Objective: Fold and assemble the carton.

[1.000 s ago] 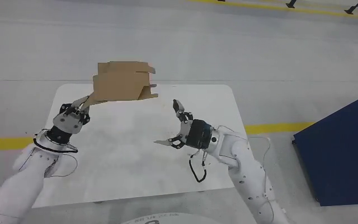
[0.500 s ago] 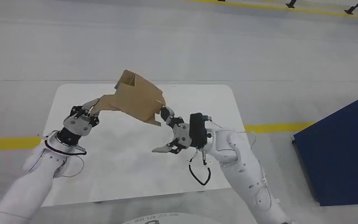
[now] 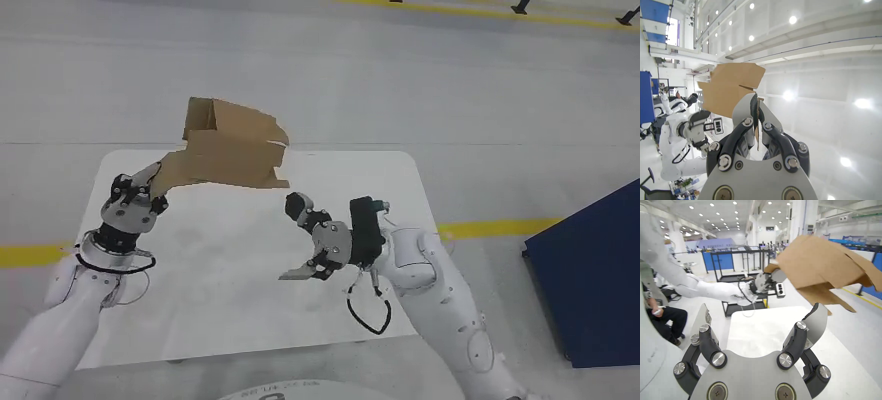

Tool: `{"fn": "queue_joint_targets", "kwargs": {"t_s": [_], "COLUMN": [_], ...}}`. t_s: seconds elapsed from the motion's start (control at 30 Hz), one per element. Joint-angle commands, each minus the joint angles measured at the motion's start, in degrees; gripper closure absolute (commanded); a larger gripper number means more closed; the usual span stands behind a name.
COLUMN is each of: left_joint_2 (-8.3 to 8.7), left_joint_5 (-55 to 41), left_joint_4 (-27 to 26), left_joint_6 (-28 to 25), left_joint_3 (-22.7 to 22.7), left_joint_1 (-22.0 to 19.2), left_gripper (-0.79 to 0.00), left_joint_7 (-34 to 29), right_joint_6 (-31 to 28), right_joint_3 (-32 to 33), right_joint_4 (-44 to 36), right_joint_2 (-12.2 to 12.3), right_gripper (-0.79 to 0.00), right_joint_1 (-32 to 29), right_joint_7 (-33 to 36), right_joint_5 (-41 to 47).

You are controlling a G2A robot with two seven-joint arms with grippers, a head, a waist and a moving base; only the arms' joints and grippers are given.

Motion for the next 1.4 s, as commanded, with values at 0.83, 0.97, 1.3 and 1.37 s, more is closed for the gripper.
{"fn": "queue_joint_targets", "kwargs": {"t_s": [0.83, 0.97, 1.3, 1.37], "left_joint_2": [-3.86, -4.12, -4.92, -5.05], "left_joint_5": [7.03, 7.02, 8.65, 9.66], "left_joint_4": [3.9, 4.2, 5.68, 6.2], "left_joint_6": [-8.48, -7.16, -6.64, -6.93], "left_joint_3": [3.35, 3.12, 2.96, 2.9], "left_joint_1": [-1.89, -1.64, -2.02, -2.17], "left_gripper": [0.0, 0.0, 0.0, 0.0], "left_joint_7": [-3.12, -4.44, -7.04, -7.18], "right_joint_6": [13.78, 11.24, 10.63, 10.01], "right_joint_3": [-26.35, -24.39, -24.27, -23.82], "right_joint_4": [22.46, 25.58, 27.75, 27.81], "right_joint_2": [-2.0, -2.37, -3.52, -3.61], "right_gripper": [-0.785, -0.785, -0.785, -0.693], "right_joint_1": [30.33, 30.48, 30.81, 30.63], "right_joint_7": [33.98, 28.76, 23.59, 22.74], "right_joint_5": [57.94, 59.07, 58.2, 57.1]}}
